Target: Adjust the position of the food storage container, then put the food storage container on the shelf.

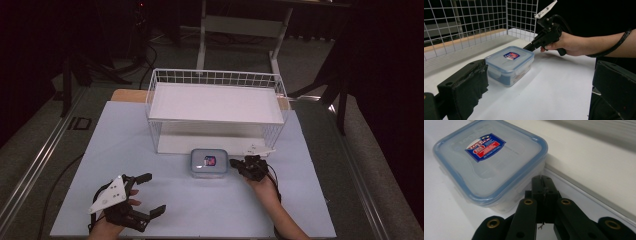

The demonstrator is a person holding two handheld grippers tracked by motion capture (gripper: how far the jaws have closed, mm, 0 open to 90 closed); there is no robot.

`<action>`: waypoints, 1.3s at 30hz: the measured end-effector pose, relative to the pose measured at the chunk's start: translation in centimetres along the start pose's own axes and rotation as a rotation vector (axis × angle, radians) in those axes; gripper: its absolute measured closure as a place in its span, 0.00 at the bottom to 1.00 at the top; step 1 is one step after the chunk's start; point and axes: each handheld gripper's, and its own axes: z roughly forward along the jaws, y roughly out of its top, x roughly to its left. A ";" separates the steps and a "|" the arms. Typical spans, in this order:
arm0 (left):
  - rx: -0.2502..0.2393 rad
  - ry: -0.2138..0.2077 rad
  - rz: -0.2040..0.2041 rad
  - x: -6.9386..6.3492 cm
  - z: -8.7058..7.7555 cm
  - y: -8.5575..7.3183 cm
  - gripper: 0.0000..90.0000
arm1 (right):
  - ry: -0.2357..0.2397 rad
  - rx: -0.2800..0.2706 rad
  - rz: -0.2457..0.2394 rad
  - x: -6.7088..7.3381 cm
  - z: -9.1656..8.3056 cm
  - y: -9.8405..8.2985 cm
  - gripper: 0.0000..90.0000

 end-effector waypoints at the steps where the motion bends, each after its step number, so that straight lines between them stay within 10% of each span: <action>1: 0.002 0.001 0.000 0.0 0.0 0.0 0.01 | 0.013 0.005 -0.004 0.3 0.2 0.1 1.00; 12: 0.006 -0.003 0.002 0.0 0.1 0.0 0.01 | 0.025 -0.001 -0.021 1.1 1.0 0.8 1.00; 22: 0.014 0.000 -0.014 0.1 0.3 -0.3 0.01 | 0.017 -0.035 0.025 1.0 -2.2 0.5 0.88; 33: 0.041 0.050 -0.020 1.1 1.1 0.8 0.01 | 0.022 -0.131 -0.091 4.0 -6.4 0.8 0.25; 39: 0.086 0.063 0.004 2.0 2.0 2.1 0.01 | 0.055 -0.150 -0.110 4.4 -7.1 1.3 0.15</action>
